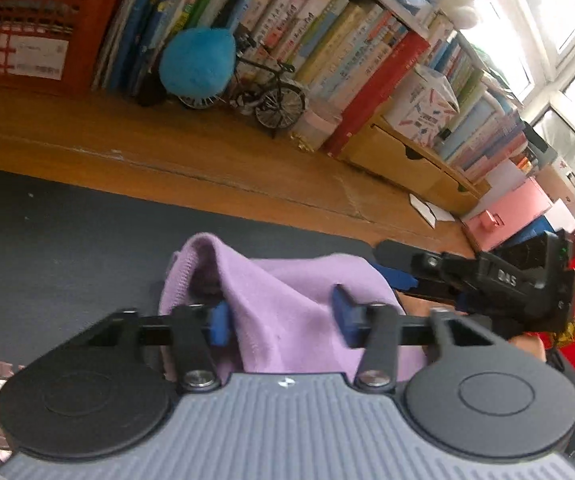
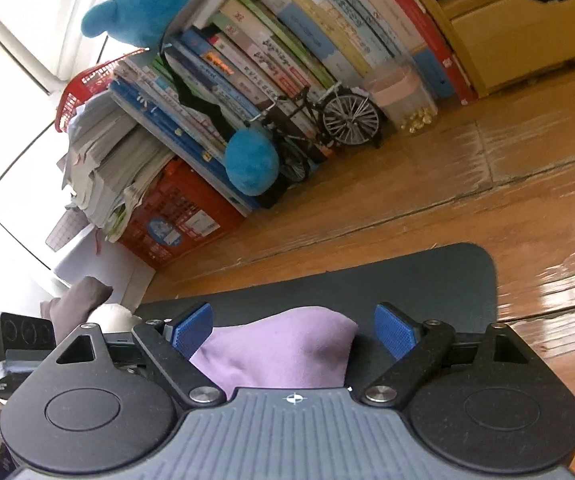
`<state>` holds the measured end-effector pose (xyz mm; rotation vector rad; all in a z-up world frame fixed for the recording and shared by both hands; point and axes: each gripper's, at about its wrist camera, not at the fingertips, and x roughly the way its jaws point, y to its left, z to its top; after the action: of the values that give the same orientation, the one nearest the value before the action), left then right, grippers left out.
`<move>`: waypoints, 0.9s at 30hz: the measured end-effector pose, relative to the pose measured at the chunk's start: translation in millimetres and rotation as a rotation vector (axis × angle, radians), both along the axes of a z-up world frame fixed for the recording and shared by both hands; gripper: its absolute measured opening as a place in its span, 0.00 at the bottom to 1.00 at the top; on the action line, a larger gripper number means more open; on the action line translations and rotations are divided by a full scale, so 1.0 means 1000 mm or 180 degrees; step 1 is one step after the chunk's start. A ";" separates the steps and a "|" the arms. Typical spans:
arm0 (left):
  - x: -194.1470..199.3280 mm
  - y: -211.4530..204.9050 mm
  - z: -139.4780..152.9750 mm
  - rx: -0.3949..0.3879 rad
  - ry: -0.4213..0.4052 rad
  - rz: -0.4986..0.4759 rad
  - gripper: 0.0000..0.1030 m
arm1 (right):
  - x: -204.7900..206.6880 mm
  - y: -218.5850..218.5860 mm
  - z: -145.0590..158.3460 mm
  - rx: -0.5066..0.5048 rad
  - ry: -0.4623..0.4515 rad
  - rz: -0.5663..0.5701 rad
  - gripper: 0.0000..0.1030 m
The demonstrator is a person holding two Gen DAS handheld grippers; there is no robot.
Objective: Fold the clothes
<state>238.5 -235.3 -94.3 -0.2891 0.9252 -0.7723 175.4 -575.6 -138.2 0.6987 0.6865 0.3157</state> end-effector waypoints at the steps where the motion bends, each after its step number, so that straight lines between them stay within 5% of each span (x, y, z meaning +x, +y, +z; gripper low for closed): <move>1: -0.001 0.000 -0.002 0.0003 0.0009 -0.0023 0.21 | 0.001 0.002 -0.001 -0.0017 0.0001 0.0043 0.86; 2: -0.001 0.000 -0.004 0.0005 0.0023 -0.0037 0.11 | 0.001 0.005 -0.002 -0.0046 -0.0008 0.0086 0.86; 5: -0.003 0.003 -0.008 0.0003 0.0040 -0.0047 0.03 | -0.004 0.013 0.000 -0.0237 -0.0088 0.0201 0.79; 7: -0.004 0.003 -0.008 -0.0019 0.0036 -0.0050 0.00 | -0.005 0.019 0.002 -0.0468 -0.0118 0.0200 0.48; 9: -0.006 0.004 -0.004 -0.0047 0.0003 -0.0049 0.00 | -0.006 0.018 0.003 -0.0560 -0.0072 0.0111 0.34; 12: -0.009 0.005 0.005 -0.0164 -0.0087 -0.0084 0.00 | -0.009 0.013 0.003 -0.0422 -0.0072 0.0043 0.29; 16: -0.013 0.006 0.011 -0.0214 -0.0150 -0.0089 0.00 | -0.015 0.019 0.016 -0.0626 -0.0162 -0.0006 0.21; 20: -0.013 0.017 0.010 -0.0420 -0.0209 -0.0011 0.00 | -0.030 0.027 0.036 -0.0827 -0.0519 -0.0071 0.20; 24: 0.003 0.014 -0.018 -0.0245 0.0184 0.0108 0.00 | -0.015 0.014 0.016 -0.0683 -0.0052 -0.0240 0.20; 27: -0.004 0.024 -0.011 -0.0470 0.0058 0.0128 0.00 | -0.019 0.006 0.010 -0.0456 -0.0120 -0.0312 0.21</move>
<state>234.5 -211.6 -105.1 -0.4435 0.8784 -0.8033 156.1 -569.5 -127.9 0.5864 0.6304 0.1872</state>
